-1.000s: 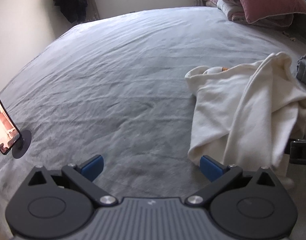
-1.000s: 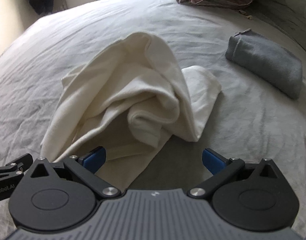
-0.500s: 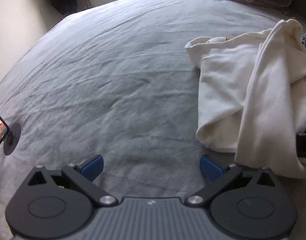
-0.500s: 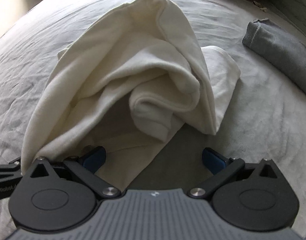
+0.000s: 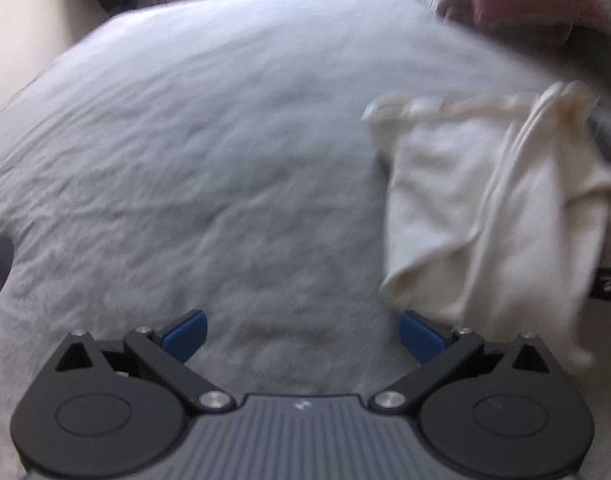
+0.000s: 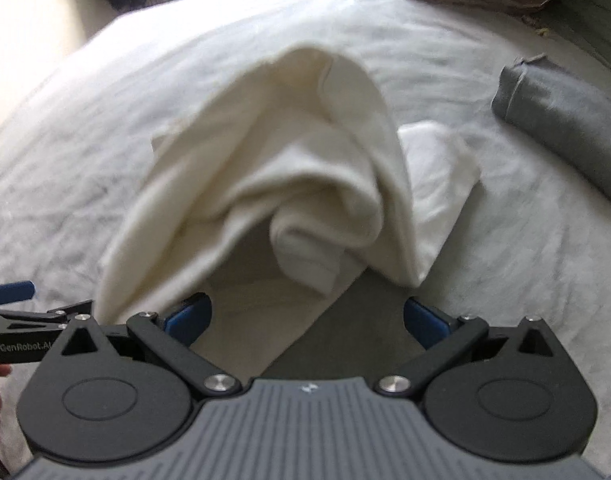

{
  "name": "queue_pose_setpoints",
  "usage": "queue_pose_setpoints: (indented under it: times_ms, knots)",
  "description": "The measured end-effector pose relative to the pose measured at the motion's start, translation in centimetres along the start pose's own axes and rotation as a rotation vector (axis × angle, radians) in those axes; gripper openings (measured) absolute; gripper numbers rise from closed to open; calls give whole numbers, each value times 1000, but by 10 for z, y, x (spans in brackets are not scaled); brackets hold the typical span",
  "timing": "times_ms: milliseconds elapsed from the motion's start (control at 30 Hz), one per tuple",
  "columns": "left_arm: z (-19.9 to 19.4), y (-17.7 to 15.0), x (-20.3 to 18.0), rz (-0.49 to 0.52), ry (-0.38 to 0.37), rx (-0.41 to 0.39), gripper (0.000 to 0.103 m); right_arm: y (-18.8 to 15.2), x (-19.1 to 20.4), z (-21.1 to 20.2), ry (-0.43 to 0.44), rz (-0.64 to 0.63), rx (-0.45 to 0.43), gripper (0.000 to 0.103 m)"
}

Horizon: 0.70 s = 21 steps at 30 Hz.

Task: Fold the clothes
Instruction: 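Close the left gripper on the cream T-shirt fabric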

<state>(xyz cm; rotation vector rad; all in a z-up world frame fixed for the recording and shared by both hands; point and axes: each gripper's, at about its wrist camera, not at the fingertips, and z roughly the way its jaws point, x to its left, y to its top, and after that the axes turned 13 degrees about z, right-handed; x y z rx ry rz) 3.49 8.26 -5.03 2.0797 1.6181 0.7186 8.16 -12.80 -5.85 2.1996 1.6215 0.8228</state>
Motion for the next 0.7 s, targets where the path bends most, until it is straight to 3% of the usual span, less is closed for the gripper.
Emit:
queue_pose_setpoints:
  times_ms: [167,233,367,467,567,633,700]
  knots:
    - [-8,10,-2,-50,-157,-60,99,9,-3,-20,72,52,-88,98]
    - [-9,13,-7,-60,-216,-74,87,12,-2,-24,106,66,-115,94]
    - [-12,13,-19,-72,-290,-129,77,14,0,-36,163,82,-157,86]
    - [-10,16,-24,-85,-352,-141,59,14,2,-43,198,82,-177,84]
    - [-6,17,-28,-99,-421,-146,34,15,2,-43,220,81,-185,84]
    - [-6,17,-31,-94,-450,-154,9,17,1,-41,222,91,-184,84]
    - [-11,16,-36,-59,-444,-174,7,17,0,-40,230,106,-179,84]
